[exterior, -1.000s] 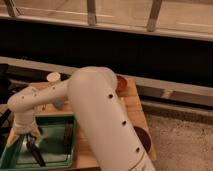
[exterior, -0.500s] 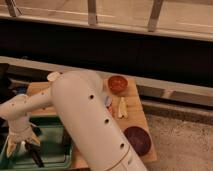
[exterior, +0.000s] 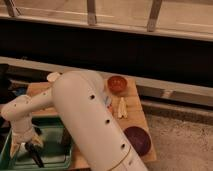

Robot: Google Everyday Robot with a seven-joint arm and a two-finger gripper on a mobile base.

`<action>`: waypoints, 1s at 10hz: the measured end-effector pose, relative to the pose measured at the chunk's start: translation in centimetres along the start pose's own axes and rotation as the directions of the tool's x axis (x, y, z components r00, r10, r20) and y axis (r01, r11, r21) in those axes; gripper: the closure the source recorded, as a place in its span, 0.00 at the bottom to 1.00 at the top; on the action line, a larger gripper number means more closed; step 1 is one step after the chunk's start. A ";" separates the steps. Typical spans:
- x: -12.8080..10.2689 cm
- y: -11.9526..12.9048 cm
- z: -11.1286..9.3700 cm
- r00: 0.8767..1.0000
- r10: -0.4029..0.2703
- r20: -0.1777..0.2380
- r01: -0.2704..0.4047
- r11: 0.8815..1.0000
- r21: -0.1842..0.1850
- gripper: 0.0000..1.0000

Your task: Place brush in plastic cup

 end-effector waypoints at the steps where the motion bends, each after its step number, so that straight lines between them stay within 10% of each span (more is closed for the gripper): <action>1: -0.1 -0.3 0.0 1.000 0.005 0.002 -0.005 1.000 0.002 0.33; 8: -1.6 -2.3 -2.1 0.990 0.097 0.100 -0.102 0.994 0.040 0.99; 10: -1.5 -2.3 -2.6 0.987 0.102 0.123 -0.108 0.993 0.042 1.00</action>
